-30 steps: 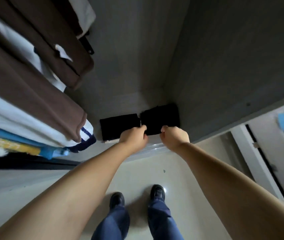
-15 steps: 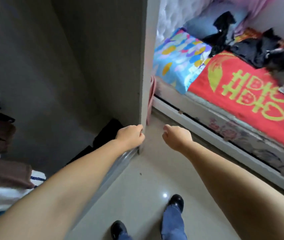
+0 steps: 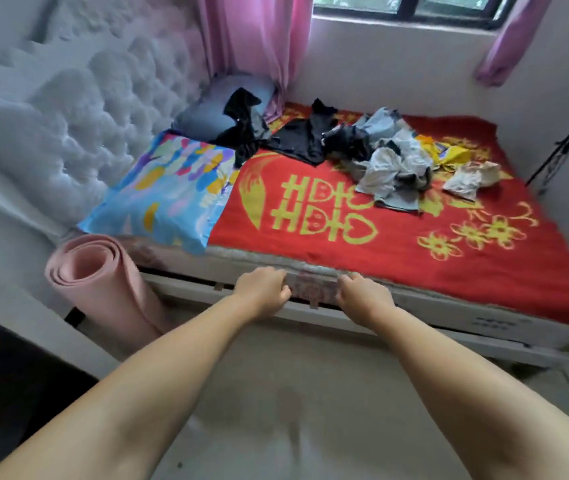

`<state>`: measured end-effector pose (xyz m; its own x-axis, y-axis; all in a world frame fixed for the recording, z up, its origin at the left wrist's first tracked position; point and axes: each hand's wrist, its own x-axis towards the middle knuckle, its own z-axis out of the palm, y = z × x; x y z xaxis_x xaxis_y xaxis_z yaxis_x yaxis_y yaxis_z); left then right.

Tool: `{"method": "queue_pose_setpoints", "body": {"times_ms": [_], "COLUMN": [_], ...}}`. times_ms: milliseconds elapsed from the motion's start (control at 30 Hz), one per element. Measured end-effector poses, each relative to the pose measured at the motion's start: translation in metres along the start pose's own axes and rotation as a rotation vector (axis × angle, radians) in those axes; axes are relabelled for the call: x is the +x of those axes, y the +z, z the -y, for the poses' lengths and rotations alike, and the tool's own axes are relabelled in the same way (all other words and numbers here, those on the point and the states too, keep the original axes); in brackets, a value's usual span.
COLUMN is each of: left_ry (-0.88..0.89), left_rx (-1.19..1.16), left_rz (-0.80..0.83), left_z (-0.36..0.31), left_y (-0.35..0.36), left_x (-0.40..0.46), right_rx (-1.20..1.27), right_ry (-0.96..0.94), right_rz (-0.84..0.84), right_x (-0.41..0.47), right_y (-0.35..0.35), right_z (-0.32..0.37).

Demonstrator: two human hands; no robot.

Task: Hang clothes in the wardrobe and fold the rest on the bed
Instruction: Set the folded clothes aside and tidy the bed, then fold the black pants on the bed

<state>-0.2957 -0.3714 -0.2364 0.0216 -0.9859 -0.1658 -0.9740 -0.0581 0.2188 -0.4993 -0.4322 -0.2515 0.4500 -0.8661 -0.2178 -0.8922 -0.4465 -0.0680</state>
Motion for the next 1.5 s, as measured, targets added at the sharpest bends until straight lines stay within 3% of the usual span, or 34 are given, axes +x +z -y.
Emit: {"method": "queue_pose_setpoints", "body": {"times_ms": [333, 767, 967, 1167, 1367, 1500], "left_ry": [0.182, 0.354, 0.405, 0.339, 0.124, 0.082], "left_rx": [0.035, 0.132, 0.155, 0.137, 0.059, 0.033], "left_rz": [0.020, 0.046, 0.135, 0.206, 0.268, 0.338], "left_z": [-0.074, -0.092, -0.116, -0.121, -0.107, -0.098], "left_y": [-0.019, -0.076, -0.061, -0.038, -0.012, 0.021], "left_x": [0.142, 0.404, 0.472, 0.544, 0.629, 0.674], "right_rx": [0.031, 0.072, 0.056, 0.079, 0.109, 0.149], "right_ry": [0.171, 0.348, 0.396, 0.374, 0.197, 0.111], "right_rz": [-0.015, -0.086, 0.043, 0.152, 0.222, 0.287], "right_x": [0.053, 0.239, 0.285, 0.356, 0.471, 0.541], "right_y": [-0.033, -0.101, -0.082, -0.065, -0.052, -0.018], "right_z": [-0.123, -0.226, -0.266, -0.331, -0.386, -0.401]}}
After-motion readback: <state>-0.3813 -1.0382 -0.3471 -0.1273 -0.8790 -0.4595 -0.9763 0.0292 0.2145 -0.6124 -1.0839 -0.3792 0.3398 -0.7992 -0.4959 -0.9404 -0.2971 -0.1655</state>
